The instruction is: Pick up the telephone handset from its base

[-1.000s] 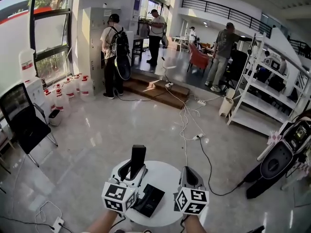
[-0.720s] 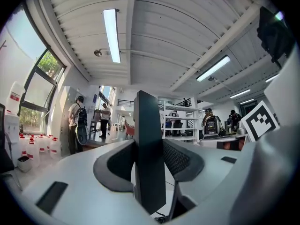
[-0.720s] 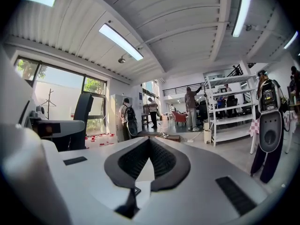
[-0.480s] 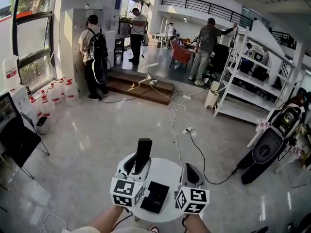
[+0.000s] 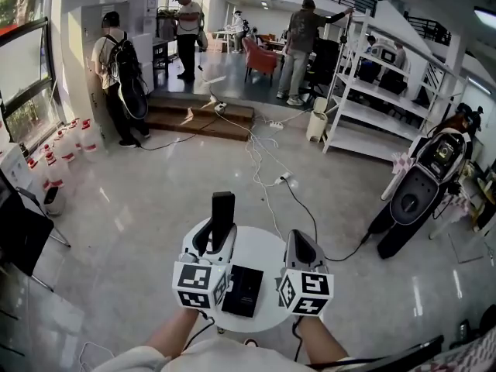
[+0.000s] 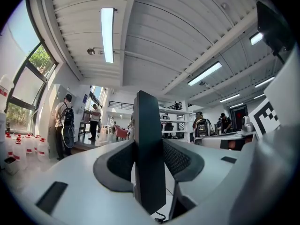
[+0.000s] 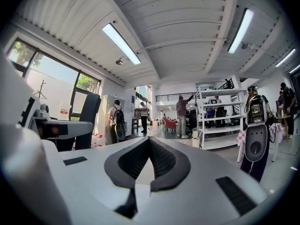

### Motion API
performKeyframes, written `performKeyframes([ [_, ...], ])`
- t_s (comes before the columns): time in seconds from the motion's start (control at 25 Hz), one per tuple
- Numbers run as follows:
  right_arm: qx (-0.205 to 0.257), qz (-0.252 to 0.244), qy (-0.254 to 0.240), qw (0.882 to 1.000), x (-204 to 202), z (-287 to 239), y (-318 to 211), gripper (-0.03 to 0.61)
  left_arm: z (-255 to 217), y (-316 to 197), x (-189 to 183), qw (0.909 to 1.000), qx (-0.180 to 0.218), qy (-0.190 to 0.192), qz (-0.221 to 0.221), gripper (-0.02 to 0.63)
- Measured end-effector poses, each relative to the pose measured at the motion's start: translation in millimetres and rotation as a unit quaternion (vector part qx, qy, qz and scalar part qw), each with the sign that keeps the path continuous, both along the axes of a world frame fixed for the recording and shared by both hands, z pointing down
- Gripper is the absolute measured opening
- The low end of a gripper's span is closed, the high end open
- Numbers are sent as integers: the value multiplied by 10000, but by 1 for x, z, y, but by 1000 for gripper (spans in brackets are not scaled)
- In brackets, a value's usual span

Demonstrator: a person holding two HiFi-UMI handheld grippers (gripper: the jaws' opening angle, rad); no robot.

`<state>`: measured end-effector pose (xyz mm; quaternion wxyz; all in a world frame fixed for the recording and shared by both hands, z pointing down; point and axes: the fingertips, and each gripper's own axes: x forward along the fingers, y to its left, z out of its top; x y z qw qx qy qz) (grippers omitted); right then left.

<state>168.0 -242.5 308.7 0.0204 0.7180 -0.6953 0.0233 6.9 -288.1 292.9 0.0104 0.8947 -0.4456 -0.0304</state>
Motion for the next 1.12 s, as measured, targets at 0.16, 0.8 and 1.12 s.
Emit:
performKeyframes([
  [0.16,-71,-3,-9,10000,8,4,-2,25,0,2,11,10000,35,-47,19,198],
  [0.8,247,28,310,9992,23,-12,-3,25,0,-3,14,9997,68,-127,-220,198],
  [1.12,318,-2,313,9990,30,-13,3,25,2,1,22,9996,81,-128,-250,198],
])
